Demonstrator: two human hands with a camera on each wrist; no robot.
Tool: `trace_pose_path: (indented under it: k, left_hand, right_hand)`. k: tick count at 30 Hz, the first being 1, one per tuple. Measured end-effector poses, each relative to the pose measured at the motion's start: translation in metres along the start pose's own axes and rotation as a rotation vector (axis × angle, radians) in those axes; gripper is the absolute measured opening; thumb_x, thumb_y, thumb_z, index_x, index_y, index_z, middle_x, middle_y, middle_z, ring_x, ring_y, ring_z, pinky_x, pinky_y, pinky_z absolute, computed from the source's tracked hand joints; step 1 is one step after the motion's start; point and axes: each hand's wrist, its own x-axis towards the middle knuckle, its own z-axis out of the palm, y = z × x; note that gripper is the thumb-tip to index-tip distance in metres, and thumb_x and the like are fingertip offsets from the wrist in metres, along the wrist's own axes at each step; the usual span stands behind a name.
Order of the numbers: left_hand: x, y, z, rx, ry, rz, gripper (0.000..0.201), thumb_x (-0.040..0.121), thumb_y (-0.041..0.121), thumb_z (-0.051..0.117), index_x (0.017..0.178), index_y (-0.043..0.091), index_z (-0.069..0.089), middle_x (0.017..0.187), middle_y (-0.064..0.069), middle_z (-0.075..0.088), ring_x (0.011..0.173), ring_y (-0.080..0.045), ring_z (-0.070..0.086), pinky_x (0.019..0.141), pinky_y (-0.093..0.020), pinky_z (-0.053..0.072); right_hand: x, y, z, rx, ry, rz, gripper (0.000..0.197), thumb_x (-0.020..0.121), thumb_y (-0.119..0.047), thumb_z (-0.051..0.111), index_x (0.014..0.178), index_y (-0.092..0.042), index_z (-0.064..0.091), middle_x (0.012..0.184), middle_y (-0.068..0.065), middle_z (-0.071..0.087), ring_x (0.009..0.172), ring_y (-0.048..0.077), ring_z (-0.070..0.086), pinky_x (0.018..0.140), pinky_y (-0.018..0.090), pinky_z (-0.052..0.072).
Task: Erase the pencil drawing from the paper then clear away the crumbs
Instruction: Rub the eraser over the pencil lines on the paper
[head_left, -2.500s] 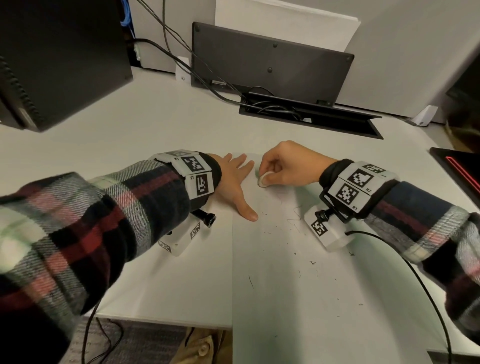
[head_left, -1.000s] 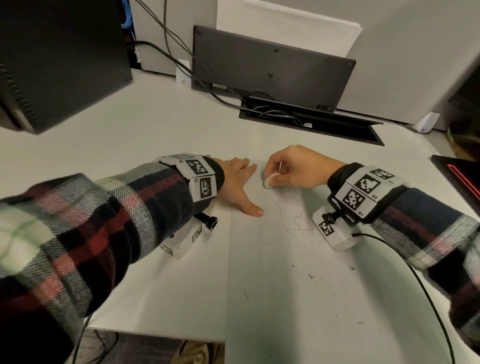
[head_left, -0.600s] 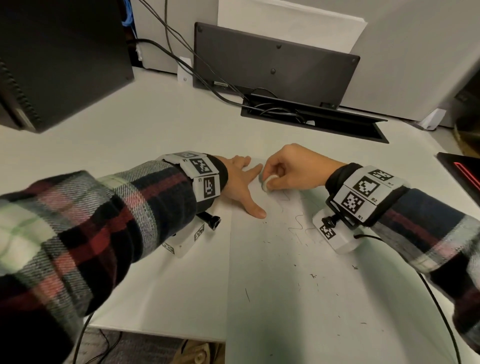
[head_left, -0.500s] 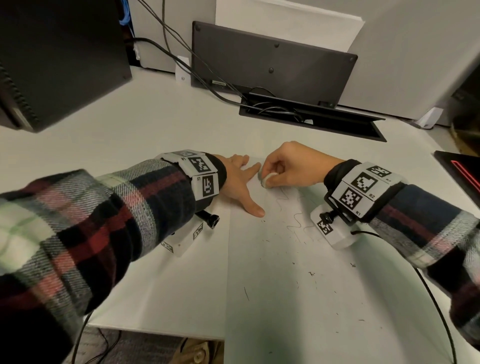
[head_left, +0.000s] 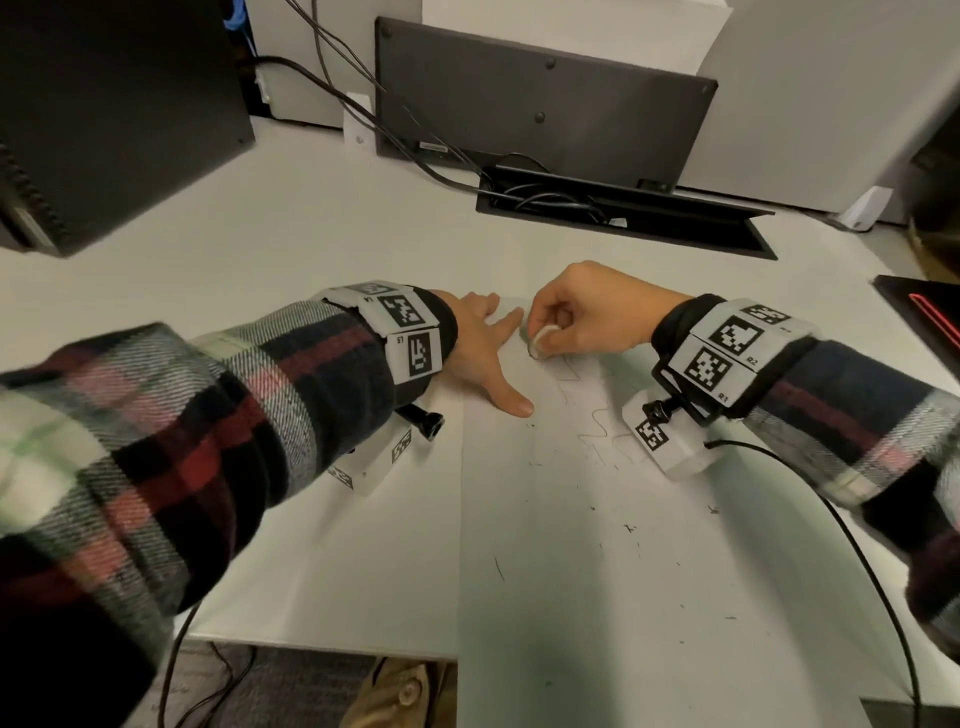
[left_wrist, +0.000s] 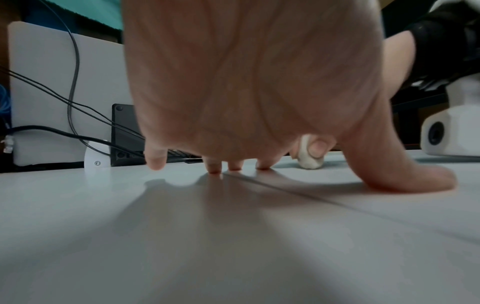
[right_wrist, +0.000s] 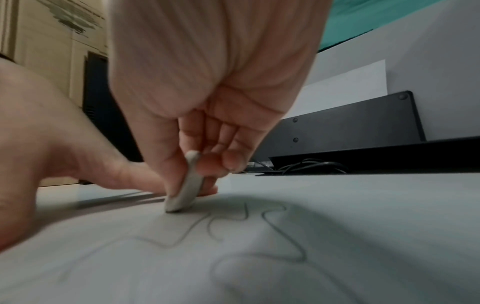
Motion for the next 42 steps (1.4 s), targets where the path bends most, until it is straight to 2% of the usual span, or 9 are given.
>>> trace_pose_path:
  k: [6, 10, 14, 19, 27, 32, 36, 40, 42]
  left_hand:
    - [0.005, -0.002, 0.001, 0.008, -0.006, -0.001, 0.116, 0.069, 0.076, 0.053, 0.144, 0.031, -0.024, 0.154, -0.002, -0.025, 0.143, -0.020, -0.018, 0.115, -0.045, 0.001]
    - [0.003, -0.002, 0.001, 0.001, -0.004, 0.001, 0.116, 0.069, 0.076, 0.052, 0.144, 0.032, -0.024, 0.154, -0.001, -0.025, 0.143, -0.020, -0.016, 0.115, -0.045, 0.003]
    - [0.001, -0.003, 0.001, 0.018, 0.016, -0.010, 0.113, 0.071, 0.076, 0.051, 0.145, 0.031, -0.023, 0.155, 0.001, -0.023, 0.143, -0.017, -0.016, 0.114, -0.048, -0.001]
    - [0.003, -0.004, 0.001, 0.036, 0.048, -0.006, 0.116, 0.067, 0.079, 0.051, 0.146, 0.031, -0.019, 0.156, 0.002, -0.017, 0.144, -0.019, -0.008, 0.113, -0.052, 0.001]
    - [0.008, -0.006, -0.002, 0.031, 0.104, 0.000, 0.116, 0.064, 0.081, 0.051, 0.148, 0.030, -0.011, 0.152, 0.004, 0.002, 0.141, -0.021, 0.008, 0.112, -0.047, 0.015]
    - [0.006, -0.010, -0.004, -0.008, 0.041, -0.006, 0.121, 0.063, 0.078, 0.057, 0.146, 0.033, -0.019, 0.155, 0.008, -0.018, 0.144, -0.017, -0.008, 0.114, -0.046, 0.004]
    - [0.006, -0.009, -0.004, -0.033, 0.012, -0.009, 0.120, 0.065, 0.076, 0.057, 0.144, 0.034, -0.023, 0.153, 0.007, -0.026, 0.143, -0.016, -0.017, 0.114, -0.046, -0.003]
    - [0.008, -0.009, -0.004, -0.016, -0.013, 0.001, 0.127, 0.060, 0.076, 0.061, 0.143, 0.033, -0.026, 0.152, 0.004, -0.029, 0.141, -0.018, -0.024, 0.114, -0.046, -0.004]
    - [0.008, -0.009, -0.003, -0.021, -0.018, -0.001, 0.128, 0.060, 0.076, 0.061, 0.143, 0.033, -0.026, 0.152, 0.004, -0.029, 0.141, -0.018, -0.025, 0.114, -0.046, -0.005]
  right_hand:
    - [-0.005, 0.000, 0.001, 0.087, -0.079, -0.008, 0.011, 0.078, -0.016, 0.073, 0.088, -0.011, 0.071, 0.067, -0.007, 0.062, 0.052, -0.005, 0.051, 0.055, 0.008, 0.041]
    - [0.000, 0.003, -0.002, 0.050, -0.020, 0.016, 0.013, 0.079, -0.018, 0.072, 0.090, -0.011, 0.071, 0.065, -0.012, 0.057, 0.052, -0.010, 0.050, 0.053, 0.005, 0.039]
    - [-0.007, 0.002, 0.000, 0.098, -0.137, -0.011, 0.012, 0.079, -0.019, 0.072, 0.088, -0.013, 0.072, 0.071, -0.005, 0.065, 0.055, -0.004, 0.053, 0.060, 0.013, 0.044]
    - [0.005, 0.019, -0.014, 0.066, 0.129, 0.023, 0.017, 0.081, -0.025, 0.070, 0.094, -0.015, 0.069, 0.085, -0.007, 0.064, 0.067, -0.003, 0.052, 0.060, 0.002, 0.038]
    - [0.011, 0.019, -0.007, 0.018, 0.015, 0.016, 0.011, 0.081, -0.026, 0.070, 0.090, -0.020, 0.068, 0.083, -0.004, 0.065, 0.066, 0.000, 0.053, 0.057, 0.002, 0.037]
    - [0.011, 0.016, -0.006, 0.103, 0.010, 0.039, 0.015, 0.079, -0.022, 0.073, 0.091, -0.014, 0.070, 0.081, 0.005, 0.070, 0.059, 0.005, 0.057, 0.057, 0.007, 0.043]
    - [0.003, 0.005, -0.003, 0.267, -0.205, -0.010, 0.013, 0.076, -0.014, 0.075, 0.088, -0.009, 0.073, 0.077, 0.011, 0.072, 0.059, 0.012, 0.062, 0.063, 0.019, 0.052]
    - [0.008, 0.006, -0.001, 0.138, -0.044, -0.008, 0.014, 0.077, -0.020, 0.075, 0.089, -0.013, 0.073, 0.080, 0.007, 0.072, 0.063, 0.009, 0.061, 0.068, 0.022, 0.051]
    - [0.006, 0.004, 0.000, 0.176, -0.079, -0.006, 0.014, 0.077, -0.018, 0.074, 0.089, -0.011, 0.072, 0.077, 0.007, 0.072, 0.060, 0.009, 0.061, 0.065, 0.022, 0.051]
